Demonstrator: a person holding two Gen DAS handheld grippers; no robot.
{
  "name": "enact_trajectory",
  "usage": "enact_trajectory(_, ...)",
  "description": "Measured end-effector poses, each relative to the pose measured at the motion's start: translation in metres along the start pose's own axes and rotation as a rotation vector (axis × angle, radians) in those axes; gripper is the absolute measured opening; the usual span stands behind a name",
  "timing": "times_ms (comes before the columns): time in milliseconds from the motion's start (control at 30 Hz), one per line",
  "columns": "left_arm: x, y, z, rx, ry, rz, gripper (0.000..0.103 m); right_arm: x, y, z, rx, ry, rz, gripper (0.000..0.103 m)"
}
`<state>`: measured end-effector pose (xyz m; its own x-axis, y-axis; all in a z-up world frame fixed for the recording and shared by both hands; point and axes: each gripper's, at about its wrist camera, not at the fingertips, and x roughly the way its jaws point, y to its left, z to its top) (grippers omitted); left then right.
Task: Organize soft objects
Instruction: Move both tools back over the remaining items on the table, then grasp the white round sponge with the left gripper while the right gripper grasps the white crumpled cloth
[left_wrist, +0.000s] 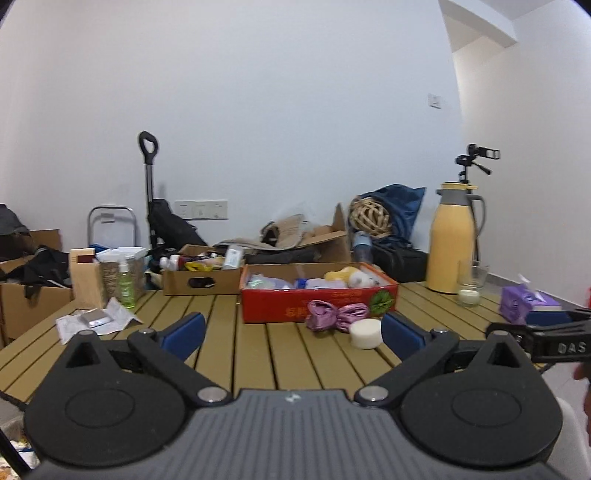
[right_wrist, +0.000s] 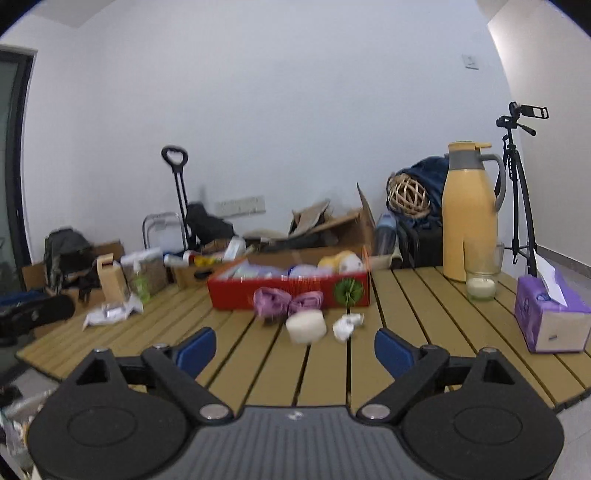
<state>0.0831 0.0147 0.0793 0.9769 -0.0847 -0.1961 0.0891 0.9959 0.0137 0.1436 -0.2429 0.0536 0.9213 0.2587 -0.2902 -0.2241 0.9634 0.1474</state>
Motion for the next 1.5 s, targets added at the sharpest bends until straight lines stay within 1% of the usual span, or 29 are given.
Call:
enact_trajectory(67,0.002,0.002,0.001,-0.031,0.001,0.011,0.103,-0.001,0.003,-0.003,0.004,-0.004,-0.013,0.093)
enact_trajectory(133,0.006,0.004,0.002,-0.053,0.006,0.006,0.103,-0.001,0.005,-0.004,0.01,-0.008,0.003,0.093)
enact_trajectory(200,0.01,0.004,-0.001,-0.053,0.017,0.006,0.103,-0.001,0.007,-0.005,0.004,-0.008,0.005,0.093)
enact_trajectory(267,0.019,0.002,-0.007,-0.049,0.046,0.003,0.103,0.005,0.007,-0.006,0.002,-0.005,0.0,0.092)
enact_trajectory(367,0.04,-0.003,-0.014,-0.042,0.1,-0.035,0.103,0.016,0.001,-0.01,0.007,0.019,-0.008,0.089)
enact_trajectory(400,0.049,-0.007,-0.016,-0.035,0.115,-0.047,0.103,0.021,-0.002,-0.011,0.008,0.036,-0.011,0.083)
enact_trajectory(433,0.06,-0.011,-0.018,-0.026,0.129,-0.066,0.103,0.029,-0.005,-0.012,0.011,0.056,-0.014,0.08)
enact_trajectory(500,0.088,-0.02,-0.02,-0.027,0.153,-0.112,0.103,0.046,-0.014,-0.011,0.019,0.088,-0.023,0.068)
enact_trajectory(567,0.124,-0.03,-0.018,-0.027,0.201,-0.143,0.103,0.066,-0.026,-0.008,0.024,0.107,-0.036,0.065)
enact_trajectory(600,0.139,-0.036,-0.018,-0.029,0.201,-0.169,0.103,0.076,-0.031,-0.005,0.019,0.117,-0.047,0.062)
enact_trajectory(667,0.177,-0.049,-0.016,-0.033,0.217,-0.21,0.102,0.098,-0.041,0.001,-0.009,0.137,-0.068,0.06)
enact_trajectory(733,0.216,-0.064,-0.015,-0.024,0.259,-0.212,0.1,0.121,-0.049,0.007,-0.047,0.168,-0.078,0.06)
enact_trajectory(800,0.248,-0.076,-0.017,-0.003,0.283,-0.216,0.096,0.143,-0.059,0.013,-0.085,0.196,-0.08,0.06)
enact_trajectory(867,0.281,-0.086,-0.02,0.0,0.318,-0.239,0.096,0.165,-0.067,0.016,-0.122,0.231,-0.101,0.06)
enact_trajectory(933,0.308,-0.094,-0.025,0.0,0.358,-0.245,0.092,0.183,-0.073,0.018,-0.137,0.252,-0.092,0.06)
enact_trajectory(967,0.321,-0.096,-0.028,0.001,0.386,-0.242,0.083,0.191,-0.076,0.019,-0.138,0.26,-0.076,0.06)
enact_trajectory(1000,0.332,-0.097,-0.032,-0.004,0.419,-0.242,0.06,0.199,-0.078,0.021,-0.133,0.269,-0.064,0.06)
enact_trajectory(1033,0.338,-0.095,-0.035,-0.015,0.44,-0.267,0.054,0.208,-0.079,0.022,-0.131,0.274,-0.048,0.06)
enact_trajectory(1133,0.33,-0.071,-0.036,-0.105,0.433,-0.307,0.053,0.232,-0.073,0.024,-0.179,0.295,0.01,0.06)
enact_trajectory(1200,0.317,-0.053,-0.032,-0.165,0.418,-0.313,0.052,0.248,-0.066,0.026,-0.241,0.297,0.028,0.059)
enact_trajectory(1267,0.304,-0.04,-0.029,-0.189,0.396,-0.314,0.053,0.268,-0.061,0.025,-0.288,0.307,0.029,0.059)
enact_trajectory(1333,0.295,-0.031,-0.026,-0.205,0.385,-0.304,0.053,0.287,-0.058,0.023,-0.301,0.336,0.033,0.057)
enact_trajectory(1400,0.291,-0.024,-0.023,-0.213,0.372,-0.301,0.053,0.299,-0.058,0.018,-0.286,0.374,0.033,0.043)
enact_trajectory(1433,0.29,-0.023,-0.021,-0.208,0.365,-0.295,0.053,0.301,-0.059,0.016,-0.274,0.39,0.042,0.04)
enact_trajectory(1500,0.288,-0.023,-0.019,-0.196,0.356,-0.285,0.053,0.3,-0.064,0.017,-0.231,0.4,0.064,0.017)
